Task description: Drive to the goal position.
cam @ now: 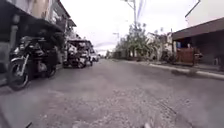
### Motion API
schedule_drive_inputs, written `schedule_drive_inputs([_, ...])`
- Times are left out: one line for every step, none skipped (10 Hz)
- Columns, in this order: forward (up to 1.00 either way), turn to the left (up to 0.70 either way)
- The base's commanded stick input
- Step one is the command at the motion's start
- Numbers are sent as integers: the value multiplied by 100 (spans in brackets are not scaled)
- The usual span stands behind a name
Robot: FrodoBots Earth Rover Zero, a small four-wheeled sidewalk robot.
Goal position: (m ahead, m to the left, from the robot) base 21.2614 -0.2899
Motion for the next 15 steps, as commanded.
schedule_drive_inputs([70,0])
schedule_drive_inputs([70,0])
schedule_drive_inputs([70,0])
schedule_drive_inputs([70,0])
schedule_drive_inputs([70,0])
schedule_drive_inputs([70,0])
schedule_drive_inputs([70,0])
schedule_drive_inputs([70,0])
schedule_drive_inputs([70,0])
schedule_drive_inputs([70,0])
schedule_drive_inputs([70,0])
schedule_drive_inputs([70,0])
schedule_drive_inputs([70,0])
schedule_drive_inputs([70,0])
schedule_drive_inputs([70,0])
